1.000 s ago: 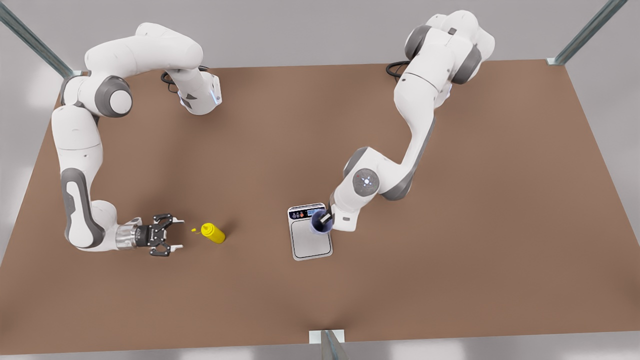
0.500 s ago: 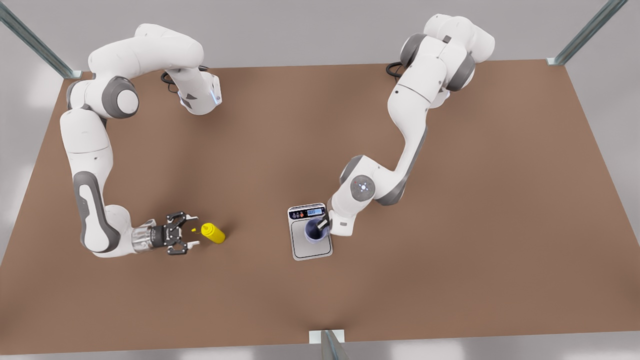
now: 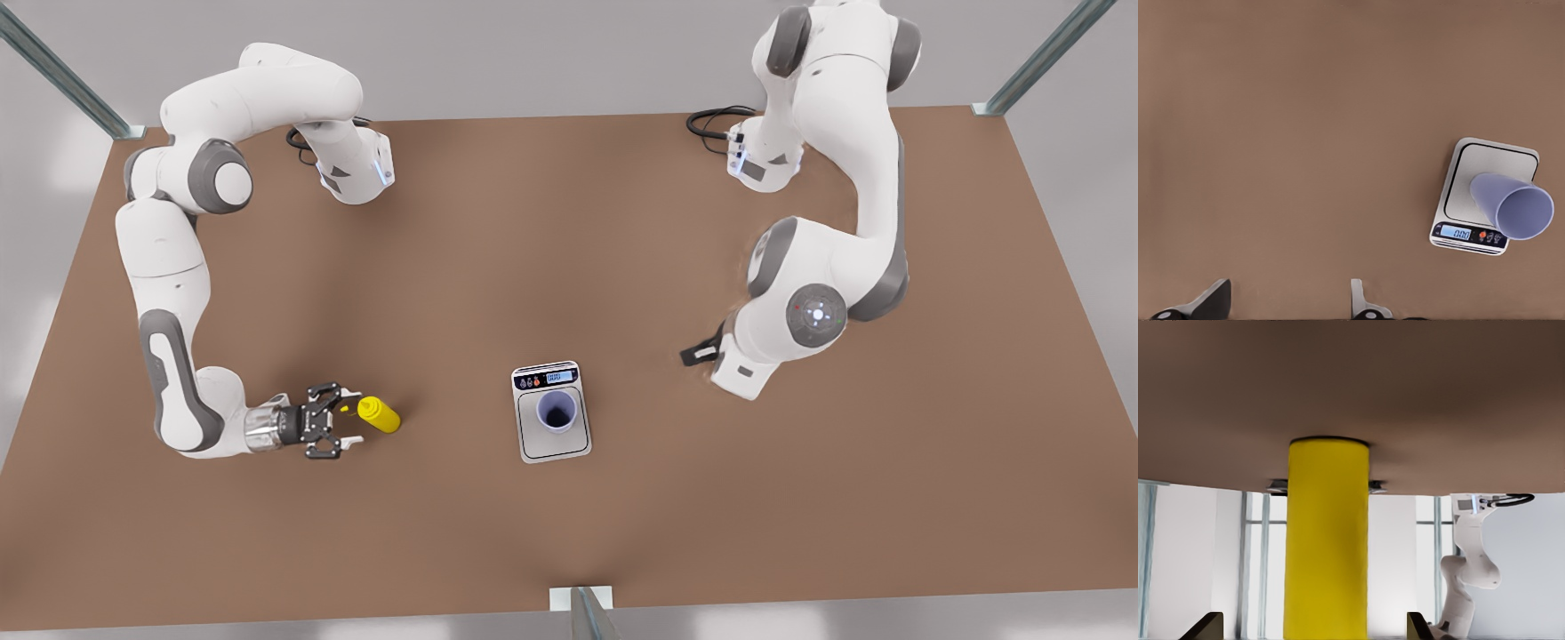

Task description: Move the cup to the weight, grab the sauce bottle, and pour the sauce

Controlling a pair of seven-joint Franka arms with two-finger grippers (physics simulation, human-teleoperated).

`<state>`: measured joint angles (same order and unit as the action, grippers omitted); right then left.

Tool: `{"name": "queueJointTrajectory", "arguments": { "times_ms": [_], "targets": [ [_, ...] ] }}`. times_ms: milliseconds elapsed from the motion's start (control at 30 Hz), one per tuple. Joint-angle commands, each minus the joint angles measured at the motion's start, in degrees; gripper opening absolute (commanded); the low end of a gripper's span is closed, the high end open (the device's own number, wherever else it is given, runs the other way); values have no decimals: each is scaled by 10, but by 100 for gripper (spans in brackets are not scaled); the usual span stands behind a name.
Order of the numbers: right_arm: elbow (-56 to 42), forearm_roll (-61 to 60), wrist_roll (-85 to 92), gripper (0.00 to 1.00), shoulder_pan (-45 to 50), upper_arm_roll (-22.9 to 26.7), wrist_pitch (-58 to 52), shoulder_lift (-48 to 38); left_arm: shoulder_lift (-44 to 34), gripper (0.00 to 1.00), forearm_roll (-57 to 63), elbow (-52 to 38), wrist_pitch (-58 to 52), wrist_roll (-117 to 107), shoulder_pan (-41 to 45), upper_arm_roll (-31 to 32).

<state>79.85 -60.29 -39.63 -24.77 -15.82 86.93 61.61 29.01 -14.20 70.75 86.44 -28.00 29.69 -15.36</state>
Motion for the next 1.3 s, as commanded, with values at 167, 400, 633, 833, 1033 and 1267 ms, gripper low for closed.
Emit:
{"name": "queueJointTrajectory", "arguments": {
  "times_ms": [167, 400, 633, 833, 1033, 1267],
  "targets": [
    [-3, 1, -1, 100, 1, 1, -14, 8, -12, 100, 20, 0, -45, 95, -3, -27],
    [-4, -3, -3, 100, 18, -1, 0, 10, -38, 100, 44, 0, -87, 193, -51, -27],
    [-3, 56, -4, 100, 29, -20, 30, 4, -48, 100, 44, 0, -94, 192, -52, -27],
    [-1, 74, -4, 81, 29, -44, 54, 4, -47, 100, 44, 0, -93, 192, -52, -27],
    [-1, 81, -9, 21, 26, -45, 51, 4, -46, 100, 44, 0, -91, 193, -52, -27],
    [-38, 113, -52, 21, 58, -31, 46, -33, -43, 100, 44, 0, -90, 193, -52, -34]
  ]
}}
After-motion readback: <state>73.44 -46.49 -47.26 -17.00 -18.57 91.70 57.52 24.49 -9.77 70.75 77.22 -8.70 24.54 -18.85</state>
